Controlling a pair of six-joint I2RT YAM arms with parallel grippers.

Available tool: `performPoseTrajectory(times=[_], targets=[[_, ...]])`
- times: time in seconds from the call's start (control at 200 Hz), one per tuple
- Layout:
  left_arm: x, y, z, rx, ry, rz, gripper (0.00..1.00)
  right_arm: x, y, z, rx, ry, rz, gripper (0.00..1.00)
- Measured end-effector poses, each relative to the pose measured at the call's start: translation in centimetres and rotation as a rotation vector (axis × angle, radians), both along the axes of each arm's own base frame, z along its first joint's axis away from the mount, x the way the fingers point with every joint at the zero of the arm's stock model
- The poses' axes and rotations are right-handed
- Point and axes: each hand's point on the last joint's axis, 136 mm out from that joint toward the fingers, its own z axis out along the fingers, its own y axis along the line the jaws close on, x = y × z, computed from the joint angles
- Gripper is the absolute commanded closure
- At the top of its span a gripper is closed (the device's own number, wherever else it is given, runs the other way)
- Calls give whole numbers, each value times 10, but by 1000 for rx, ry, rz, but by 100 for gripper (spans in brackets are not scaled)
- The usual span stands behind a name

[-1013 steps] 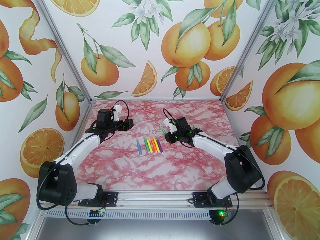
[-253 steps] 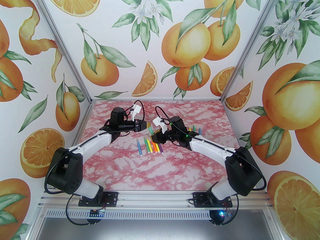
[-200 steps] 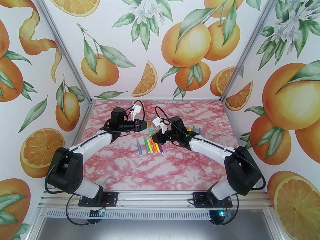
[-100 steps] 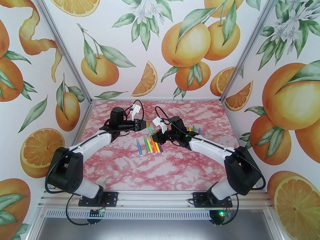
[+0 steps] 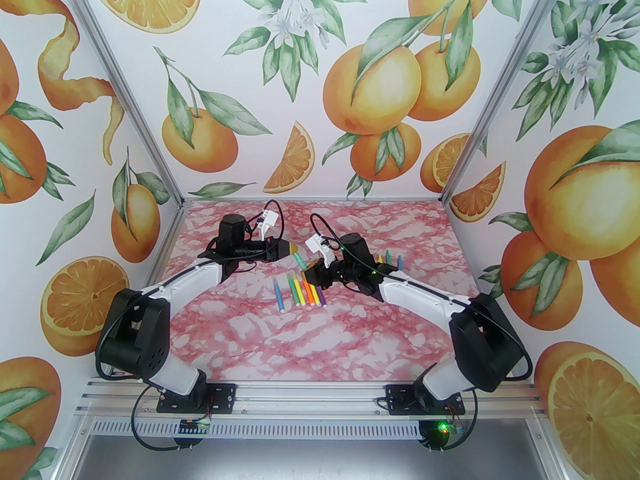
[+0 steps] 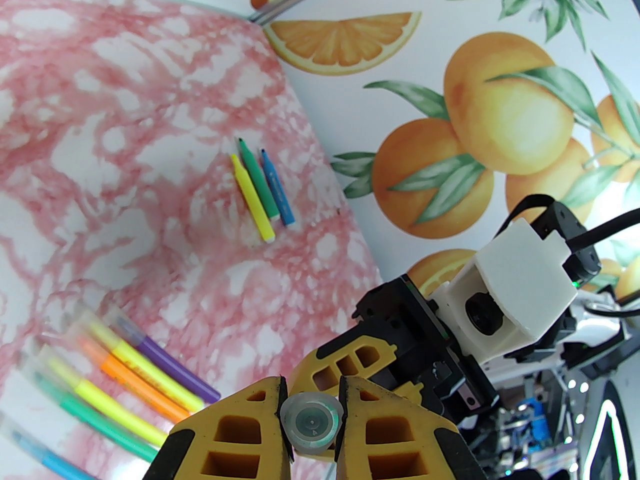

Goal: Open the pen caps

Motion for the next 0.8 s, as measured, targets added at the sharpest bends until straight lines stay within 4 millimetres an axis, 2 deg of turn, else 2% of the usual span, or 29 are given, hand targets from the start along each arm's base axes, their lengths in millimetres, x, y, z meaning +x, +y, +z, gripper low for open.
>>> performPoseTrajectory(times=[0.09,0.2,0.31,0.44,0.635,0.801], targets=[[9,6,1,-1,0,45,100,-4,-3,-7,-13,16,2,100],[44,41,6,7,-36,214,100,-25,-9,-32,-56,90,38,100],[62,63,9,9,-52,316,100,-39,-11,-45,-75,131,65,100],[66,68,7,26,-54,352,100,-44,-14,-46,-79,135,69,100],[63,80,-8,153,-40,394,100,-45,-17,-37,-71,106,62,100],[58,94,-2,280,-85,420,100,-40,-20,-39,-92,95,32,100]])
